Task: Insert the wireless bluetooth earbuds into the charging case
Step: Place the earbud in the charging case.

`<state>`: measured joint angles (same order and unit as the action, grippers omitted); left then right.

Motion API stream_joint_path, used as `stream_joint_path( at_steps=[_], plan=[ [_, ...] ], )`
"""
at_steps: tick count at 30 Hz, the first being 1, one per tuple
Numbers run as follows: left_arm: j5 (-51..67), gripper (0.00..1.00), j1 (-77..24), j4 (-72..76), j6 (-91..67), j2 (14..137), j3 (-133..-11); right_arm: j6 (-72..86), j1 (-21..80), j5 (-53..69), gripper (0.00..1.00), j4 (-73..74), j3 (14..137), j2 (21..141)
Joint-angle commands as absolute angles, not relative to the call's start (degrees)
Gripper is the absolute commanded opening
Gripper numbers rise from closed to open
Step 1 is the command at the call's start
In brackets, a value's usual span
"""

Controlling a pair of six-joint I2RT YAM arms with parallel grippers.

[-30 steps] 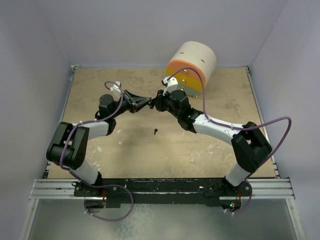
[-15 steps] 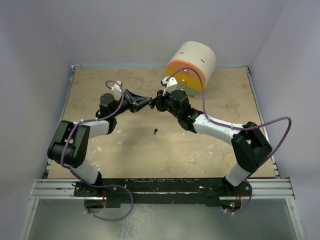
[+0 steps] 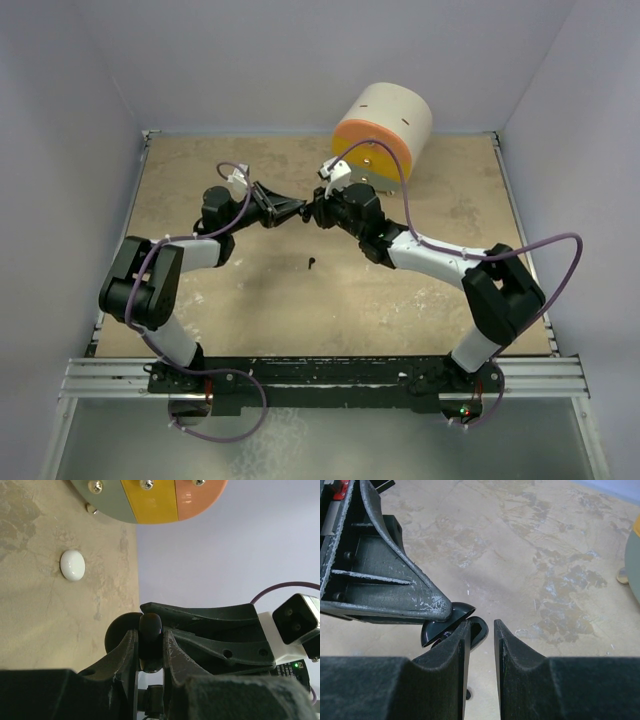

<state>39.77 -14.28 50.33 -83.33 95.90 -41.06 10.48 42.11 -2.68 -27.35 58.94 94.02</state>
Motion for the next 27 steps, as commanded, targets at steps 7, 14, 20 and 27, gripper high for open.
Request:
stream_joint_path(
  at_steps=[7, 14, 20, 27],
  plan=[
    [45.0, 0.0, -15.5, 54.1, -84.0, 96.6, -44.7, 7.5, 43.3, 5.9, 0.27, -36.0, 55.8, 89.3],
    [45.9, 0.0, -15.5, 53.8, -84.1, 97.2, -45.1, 6.0, 43.3, 7.7, 0.27, -36.5, 54.8, 88.2],
    [46.4, 0.0, -15.6, 53.5, -84.0, 97.4, -45.3, 5.8, 43.3, 7.3, 0.27, -36.5, 54.4, 88.1],
    [46.5, 0.0, -15.5, 52.2, -83.7, 97.0, -45.3, 7.7, 42.6, 2.0, 0.28, -33.8, 55.6, 88.4]
  ],
)
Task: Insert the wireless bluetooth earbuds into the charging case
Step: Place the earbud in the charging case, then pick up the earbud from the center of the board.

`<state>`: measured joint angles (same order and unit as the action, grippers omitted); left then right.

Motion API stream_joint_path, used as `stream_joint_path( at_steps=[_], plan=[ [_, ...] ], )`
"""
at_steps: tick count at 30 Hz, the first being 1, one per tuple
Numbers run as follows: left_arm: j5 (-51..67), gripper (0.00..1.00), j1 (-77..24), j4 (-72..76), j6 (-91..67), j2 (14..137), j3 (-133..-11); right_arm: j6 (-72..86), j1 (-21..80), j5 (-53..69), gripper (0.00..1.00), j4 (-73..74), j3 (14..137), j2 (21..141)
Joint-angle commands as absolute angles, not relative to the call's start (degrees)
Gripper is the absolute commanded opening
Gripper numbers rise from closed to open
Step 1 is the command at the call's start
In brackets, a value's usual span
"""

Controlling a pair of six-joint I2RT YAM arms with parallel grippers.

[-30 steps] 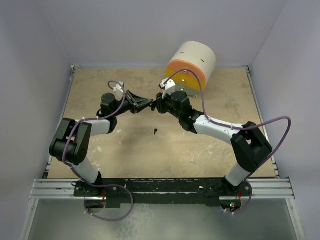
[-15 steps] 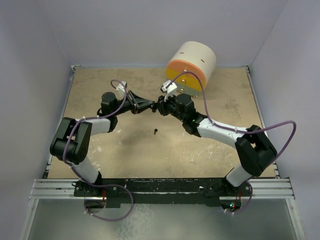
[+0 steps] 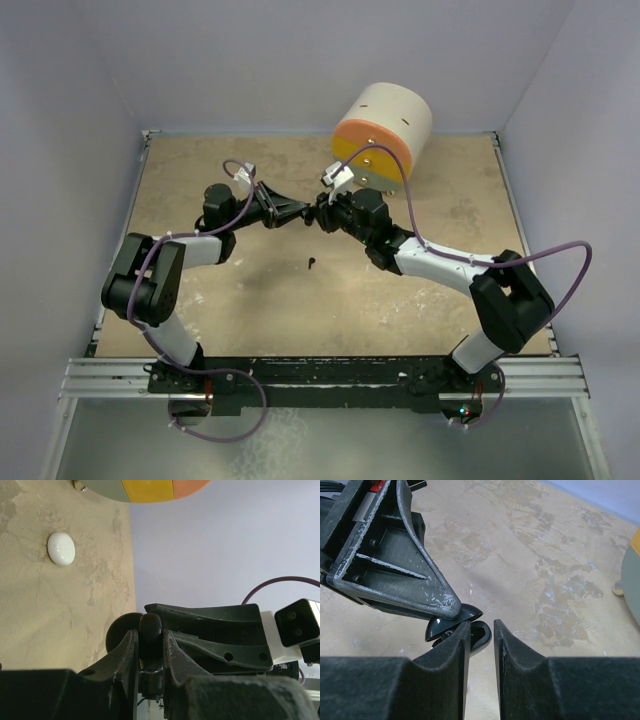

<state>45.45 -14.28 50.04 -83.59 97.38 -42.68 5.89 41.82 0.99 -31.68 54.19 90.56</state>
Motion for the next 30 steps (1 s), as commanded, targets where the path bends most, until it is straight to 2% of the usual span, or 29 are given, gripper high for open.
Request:
stream_joint_path(
  at_steps=[1, 7, 20, 30],
  plan=[
    [46.1, 0.0, -15.5, 51.5, -83.3, 96.5, -45.2, 8.1, 42.5, 1.0, 0.28, -33.4, 55.9, 88.3],
    [45.4, 0.0, -15.5, 49.4, -81.7, 95.7, -44.9, 10.6, 41.7, -4.0, 0.28, -31.3, 56.6, 87.7],
    [45.1, 0.0, -15.5, 49.7, -81.7, 95.5, -44.6, 13.2, 40.1, -4.8, 0.28, -29.1, 57.4, 86.9],
    [32.7, 0.0, -9.6, 45.3, -81.1, 90.9, -37.2, 16.7, 39.8, -5.0, 0.3, -20.9, 60.0, 89.8]
  ],
)
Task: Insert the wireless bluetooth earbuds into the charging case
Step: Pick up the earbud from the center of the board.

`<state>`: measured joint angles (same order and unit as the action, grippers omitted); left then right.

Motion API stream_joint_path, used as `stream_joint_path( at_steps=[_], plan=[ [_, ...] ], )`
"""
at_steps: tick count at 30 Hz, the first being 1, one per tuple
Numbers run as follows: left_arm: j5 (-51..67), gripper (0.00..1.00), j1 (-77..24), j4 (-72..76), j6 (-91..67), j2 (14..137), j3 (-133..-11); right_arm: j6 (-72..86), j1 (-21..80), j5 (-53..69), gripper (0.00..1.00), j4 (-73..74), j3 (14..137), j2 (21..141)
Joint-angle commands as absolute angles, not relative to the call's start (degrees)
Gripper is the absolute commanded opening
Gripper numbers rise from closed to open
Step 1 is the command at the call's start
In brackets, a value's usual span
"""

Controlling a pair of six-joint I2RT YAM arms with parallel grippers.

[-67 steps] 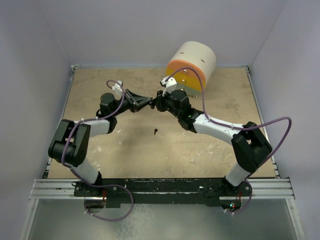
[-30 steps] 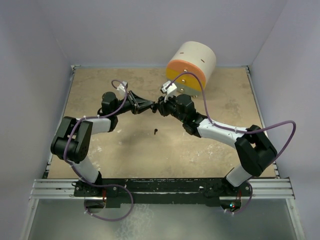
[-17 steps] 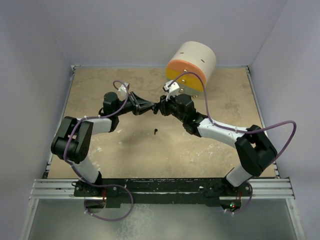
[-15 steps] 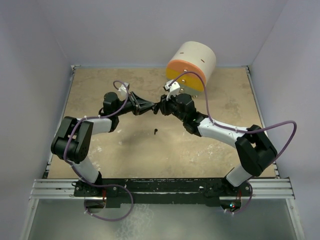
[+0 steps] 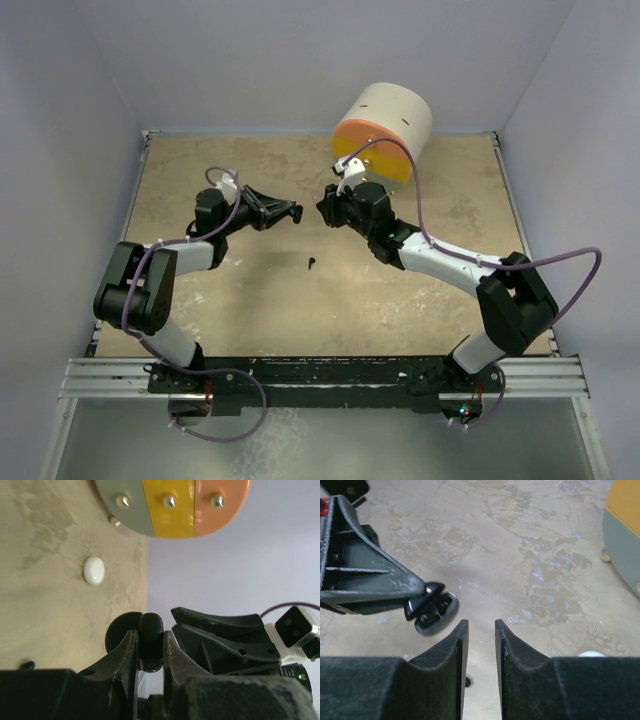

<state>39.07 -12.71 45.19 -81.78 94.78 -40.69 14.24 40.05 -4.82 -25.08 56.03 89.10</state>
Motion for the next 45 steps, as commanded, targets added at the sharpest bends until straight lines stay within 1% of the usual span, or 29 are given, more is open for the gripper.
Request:
stream_joint_path(
  at_steps=[1, 5, 11, 15, 21, 27, 34, 45],
  plan=[
    [31.6, 0.0, -8.9, 45.3, -81.4, 90.2, -36.0, 16.4, 39.9, -5.3, 0.3, -19.4, 60.6, 90.8],
    [28.6, 0.0, -6.9, 44.5, -82.0, 86.5, -31.7, 19.3, 41.2, -3.8, 0.31, -12.8, 63.2, 95.1],
    [27.8, 0.0, -6.3, 40.1, -80.1, 80.9, -29.6, 26.4, 45.5, -6.2, 0.33, -1.3, 66.9, 101.4],
    [28.1, 0.0, -6.2, 39.8, -80.3, 78.4, -27.7, 31.7, 47.3, -7.0, 0.35, -0.5, 66.6, 102.0],
    [29.1, 0.0, -6.2, 40.1, -81.3, 74.4, -24.2, 36.5, 49.0, -7.5, 0.43, 0.9, 67.1, 103.3],
    [29.9, 0.0, -6.1, 39.6, -81.5, 71.4, -22.3, 39.2, 49.4, -10.2, 0.49, 1.5, 67.5, 105.0],
    [30.3, 0.0, -6.0, 39.7, -81.4, 70.9, -22.1, 39.9, 49.4, -13.1, 0.49, 5.3, 70.9, 108.6],
    [30.6, 0.0, -5.9, 40.0, -81.1, 72.5, -22.6, 40.7, 49.4, -12.7, 0.49, 5.7, 71.5, 110.2]
  ],
)
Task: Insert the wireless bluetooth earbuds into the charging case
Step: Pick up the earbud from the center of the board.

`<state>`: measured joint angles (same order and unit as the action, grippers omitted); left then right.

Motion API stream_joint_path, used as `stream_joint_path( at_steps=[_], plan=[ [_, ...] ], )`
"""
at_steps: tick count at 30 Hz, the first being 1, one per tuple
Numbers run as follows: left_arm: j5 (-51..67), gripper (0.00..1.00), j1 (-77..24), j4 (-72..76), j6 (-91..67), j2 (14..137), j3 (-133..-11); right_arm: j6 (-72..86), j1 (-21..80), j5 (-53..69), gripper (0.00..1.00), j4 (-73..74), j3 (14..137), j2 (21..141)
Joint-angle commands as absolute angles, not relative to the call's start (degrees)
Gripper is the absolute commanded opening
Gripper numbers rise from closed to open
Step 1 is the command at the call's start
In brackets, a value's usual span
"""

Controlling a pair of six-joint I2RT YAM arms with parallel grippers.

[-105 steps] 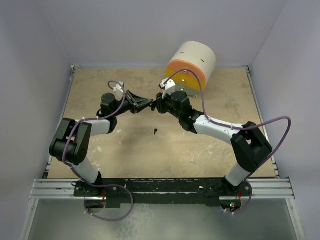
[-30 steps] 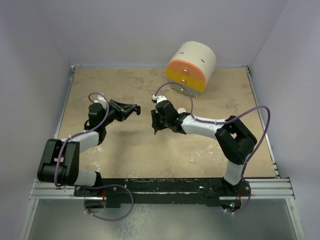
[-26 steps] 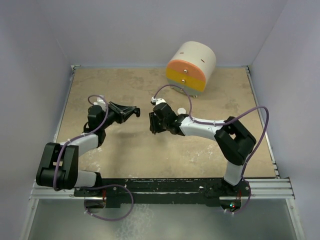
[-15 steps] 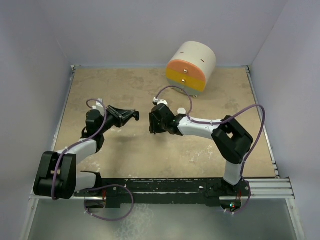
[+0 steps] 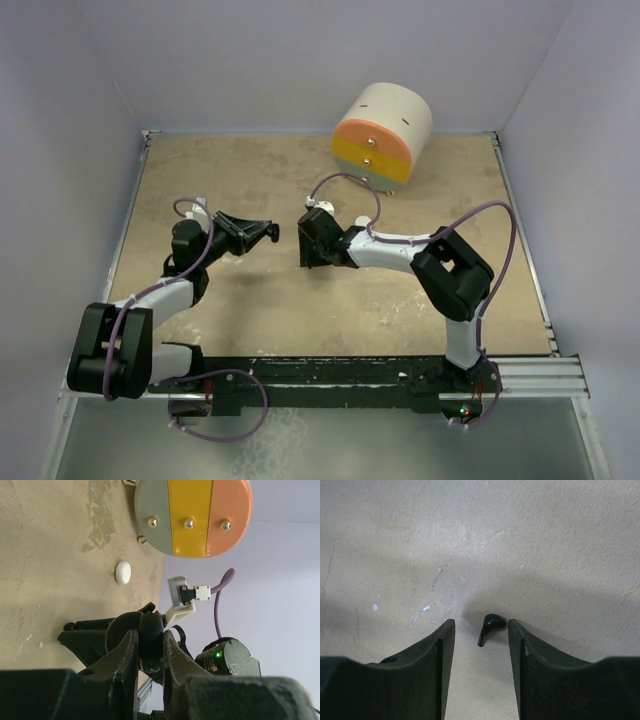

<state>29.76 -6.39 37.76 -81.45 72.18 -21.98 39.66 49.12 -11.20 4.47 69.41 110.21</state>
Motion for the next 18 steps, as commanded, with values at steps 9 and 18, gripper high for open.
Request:
stream_joint_path(
  at_steps=[9, 18],
  plan=[
    [30.9, 0.0, -5.7, 40.4, -81.1, 73.0, -22.5, 40.7, 49.4, -13.1, 0.45, 6.8, 71.5, 111.2],
    [31.5, 0.0, -5.3, 41.7, -81.7, 72.9, -21.8, 40.8, 49.4, -13.4, 0.38, 7.7, 71.9, 112.7]
  ],
)
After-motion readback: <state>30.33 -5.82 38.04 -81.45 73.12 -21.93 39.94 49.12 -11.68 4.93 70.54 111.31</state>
